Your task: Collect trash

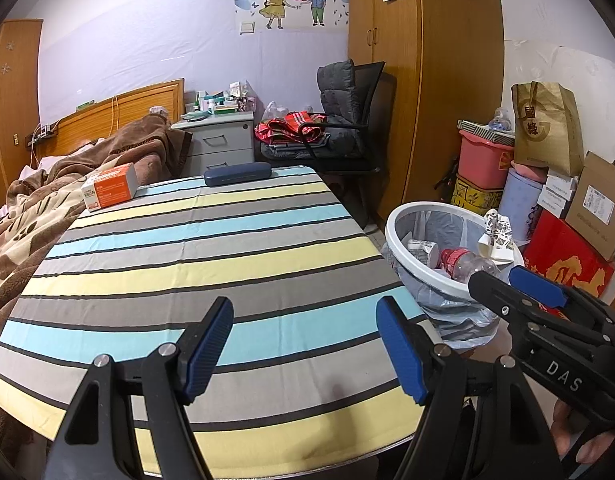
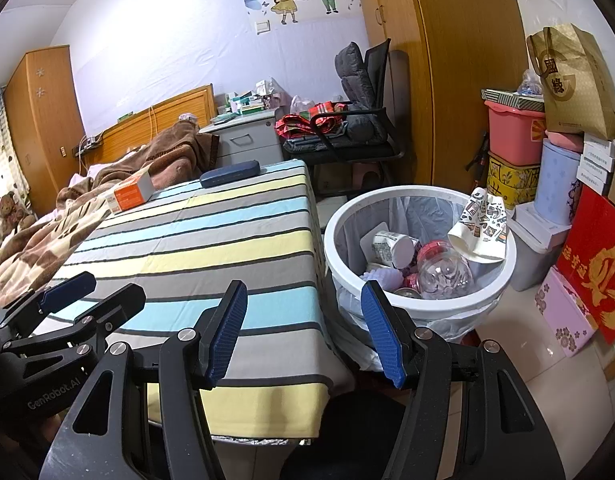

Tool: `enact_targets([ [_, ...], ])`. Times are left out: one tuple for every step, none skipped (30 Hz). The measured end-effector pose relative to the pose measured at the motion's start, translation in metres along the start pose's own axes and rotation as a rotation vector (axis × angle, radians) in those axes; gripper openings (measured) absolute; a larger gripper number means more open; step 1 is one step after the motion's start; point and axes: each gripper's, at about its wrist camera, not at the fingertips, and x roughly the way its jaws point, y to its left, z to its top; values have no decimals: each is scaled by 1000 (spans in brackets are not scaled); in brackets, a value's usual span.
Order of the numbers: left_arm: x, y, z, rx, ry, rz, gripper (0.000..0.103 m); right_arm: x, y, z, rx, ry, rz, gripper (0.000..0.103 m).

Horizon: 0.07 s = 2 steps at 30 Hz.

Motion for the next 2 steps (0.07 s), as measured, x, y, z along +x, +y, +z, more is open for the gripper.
enact_targets([
  [0,0,0,0,0,0,76,0,0,0,0,0,-1,61],
  [0,0,0,1,-1,-1,76,0,0,0,0,0,0,61],
])
